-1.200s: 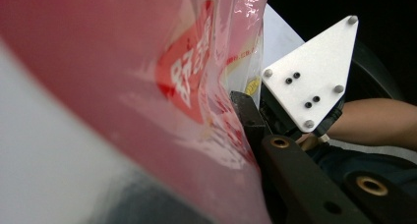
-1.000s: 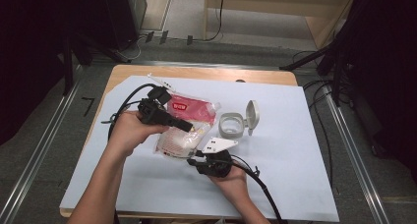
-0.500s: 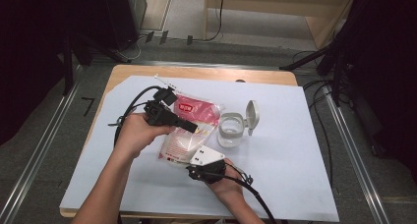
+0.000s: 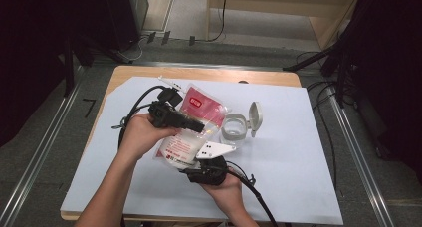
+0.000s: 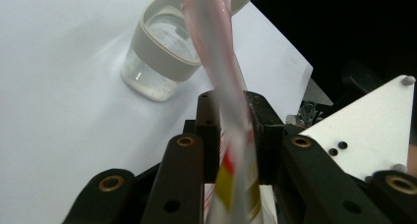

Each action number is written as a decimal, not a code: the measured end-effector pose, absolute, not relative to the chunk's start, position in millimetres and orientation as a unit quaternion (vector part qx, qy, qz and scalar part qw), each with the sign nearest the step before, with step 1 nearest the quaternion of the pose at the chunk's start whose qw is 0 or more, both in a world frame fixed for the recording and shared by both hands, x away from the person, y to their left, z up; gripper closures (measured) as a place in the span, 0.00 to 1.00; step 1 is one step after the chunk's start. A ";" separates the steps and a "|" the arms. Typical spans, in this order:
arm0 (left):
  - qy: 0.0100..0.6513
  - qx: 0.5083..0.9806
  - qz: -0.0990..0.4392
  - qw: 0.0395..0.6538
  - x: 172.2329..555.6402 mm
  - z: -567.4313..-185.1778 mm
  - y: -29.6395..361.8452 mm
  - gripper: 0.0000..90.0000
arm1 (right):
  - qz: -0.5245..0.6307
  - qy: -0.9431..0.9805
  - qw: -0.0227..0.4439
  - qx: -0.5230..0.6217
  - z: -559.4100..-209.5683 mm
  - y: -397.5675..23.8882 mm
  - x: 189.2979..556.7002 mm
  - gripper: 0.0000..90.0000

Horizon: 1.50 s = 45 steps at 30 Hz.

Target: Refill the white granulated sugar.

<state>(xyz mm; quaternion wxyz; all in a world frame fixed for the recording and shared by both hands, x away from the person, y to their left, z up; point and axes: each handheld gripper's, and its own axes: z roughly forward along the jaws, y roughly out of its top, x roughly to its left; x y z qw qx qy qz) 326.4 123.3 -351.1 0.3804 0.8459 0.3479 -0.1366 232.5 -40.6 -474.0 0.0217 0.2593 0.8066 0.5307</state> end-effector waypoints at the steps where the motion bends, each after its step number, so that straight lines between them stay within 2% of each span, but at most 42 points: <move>1: 0.348 0.846 -0.137 0.380 326.4 -351.1 123.3 0.88 | 0.531 0.807 0.022 0.259 -474.0 -40.6 232.5 0.64; 2: 0.349 0.846 -0.137 0.379 326.5 -352.6 121.3 0.88 | 0.532 0.804 0.006 0.265 -472.7 -40.3 232.6 0.64; 5: 0.362 0.842 -0.147 0.372 326.9 -354.6 117.4 0.93 | 0.526 0.807 -0.002 0.269 -470.7 -36.8 232.2 0.64; 7: 0.365 0.844 -0.148 0.364 326.3 -355.7 113.2 0.96 | 0.518 0.814 0.007 0.265 -469.2 -32.5 230.5 0.64; 13: 0.376 0.843 -0.141 0.358 326.0 -355.1 109.5 0.96 | 0.507 0.819 0.018 0.267 -468.6 -29.5 229.8 0.64; 17: 0.383 0.842 -0.135 0.356 324.3 -353.3 106.2 0.96 | 0.497 0.824 0.035 0.269 -467.4 -26.1 228.6 0.59; 19: 0.381 0.846 -0.131 0.350 322.8 -352.9 101.3 0.96 | 0.492 0.825 0.038 0.275 -467.1 -24.5 228.1 0.62; 23: 0.382 0.846 -0.125 0.350 322.8 -352.3 99.7 0.94 | 0.501 0.817 0.034 0.285 -467.7 -26.2 227.9 0.66; 25: 0.382 0.844 -0.128 0.355 324.7 -351.9 101.1 0.88 | 0.513 0.808 0.027 0.289 -467.9 -29.9 228.1 0.69; 36: 0.375 0.863 -0.113 0.319 322.6 -352.3 93.1 0.84 | 0.546 0.777 -0.020 0.313 -475.5 -35.5 231.5 0.70; 42: 0.353 0.872 -0.107 0.322 321.8 -347.5 97.1 0.81 | 0.565 0.757 -0.053 0.325 -477.3 -40.7 236.3 0.70; 45: 0.342 0.874 -0.103 0.329 319.1 -346.6 96.2 0.79 | 0.568 0.754 -0.056 0.326 -477.0 -41.6 236.9 0.70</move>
